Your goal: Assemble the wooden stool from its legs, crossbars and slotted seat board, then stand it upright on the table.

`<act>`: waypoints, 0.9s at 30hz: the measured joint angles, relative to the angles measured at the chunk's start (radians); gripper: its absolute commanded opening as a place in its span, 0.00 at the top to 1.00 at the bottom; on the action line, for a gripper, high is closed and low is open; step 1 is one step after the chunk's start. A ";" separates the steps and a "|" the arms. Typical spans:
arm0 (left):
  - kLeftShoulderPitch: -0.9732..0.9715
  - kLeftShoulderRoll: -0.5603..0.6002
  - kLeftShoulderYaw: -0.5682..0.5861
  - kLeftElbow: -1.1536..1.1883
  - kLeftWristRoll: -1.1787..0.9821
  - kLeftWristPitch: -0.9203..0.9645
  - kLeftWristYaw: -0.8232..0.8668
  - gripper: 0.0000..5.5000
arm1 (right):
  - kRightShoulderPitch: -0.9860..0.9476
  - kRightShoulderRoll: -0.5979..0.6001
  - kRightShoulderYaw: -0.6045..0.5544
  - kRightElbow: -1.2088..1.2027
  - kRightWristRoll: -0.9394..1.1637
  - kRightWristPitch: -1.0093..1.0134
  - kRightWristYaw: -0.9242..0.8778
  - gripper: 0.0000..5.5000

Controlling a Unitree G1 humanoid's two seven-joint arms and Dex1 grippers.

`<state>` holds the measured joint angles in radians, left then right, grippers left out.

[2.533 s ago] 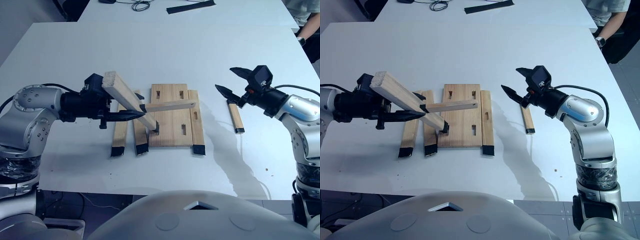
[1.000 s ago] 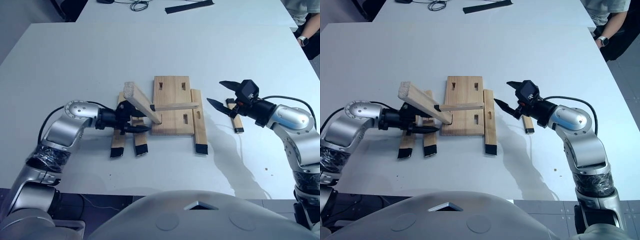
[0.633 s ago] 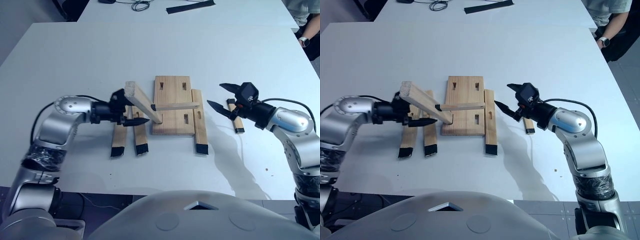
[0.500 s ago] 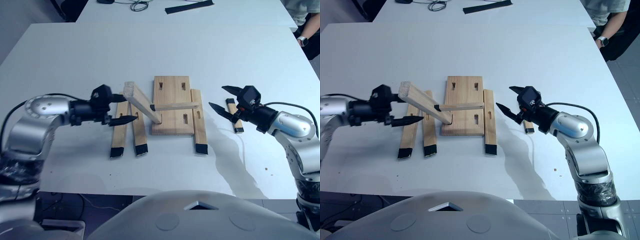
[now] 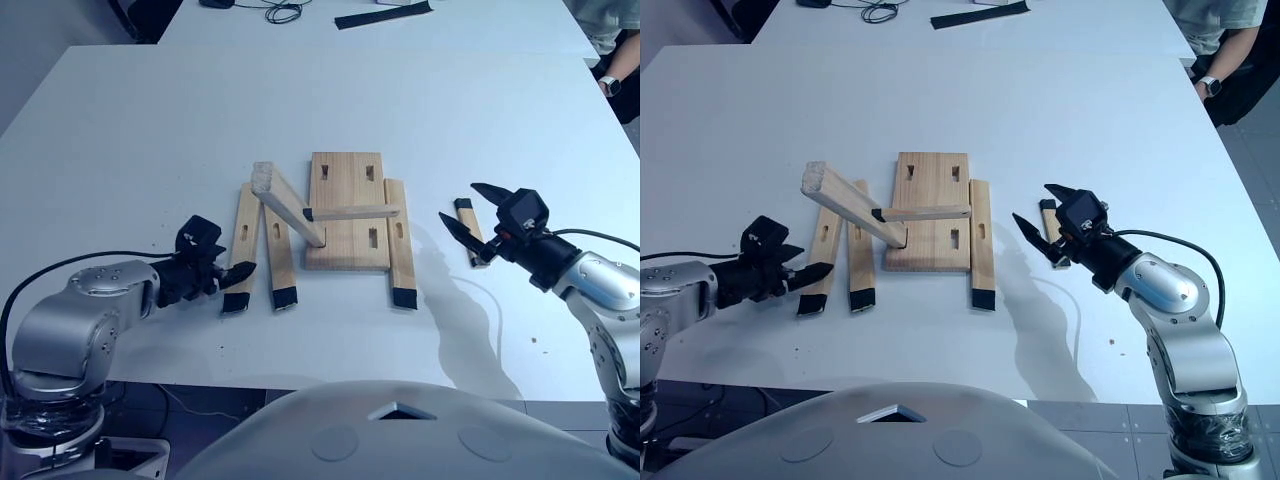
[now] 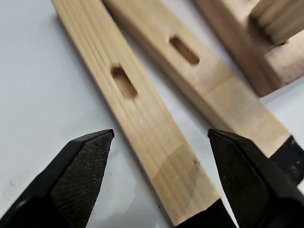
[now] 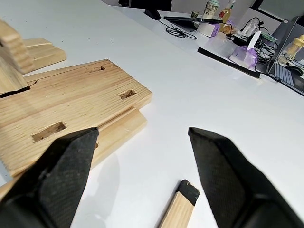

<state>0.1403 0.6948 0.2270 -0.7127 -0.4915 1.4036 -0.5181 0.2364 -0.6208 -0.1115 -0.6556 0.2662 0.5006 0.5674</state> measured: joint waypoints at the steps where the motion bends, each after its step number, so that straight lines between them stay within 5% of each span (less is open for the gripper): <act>1: 0.005 -0.003 0.000 -0.002 -0.001 0.016 0.013 0.33 | -0.003 0.000 0.001 0.000 0.000 0.000 0.000 0.36; 18: 0.097 0.092 -0.081 0.162 0.060 -0.233 0.012 0.33 | 0.003 0.021 0.033 -0.008 -0.007 0.005 -0.028 0.36; 27: 0.052 0.074 -0.110 0.345 0.077 -0.401 -0.014 0.55 | -0.034 0.020 0.039 0.005 -0.013 0.005 -0.030 0.36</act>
<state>0.1919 0.7686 0.1169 -0.3673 -0.4149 1.0030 -0.5318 0.2024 -0.6003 -0.0722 -0.6510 0.2529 0.5060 0.5377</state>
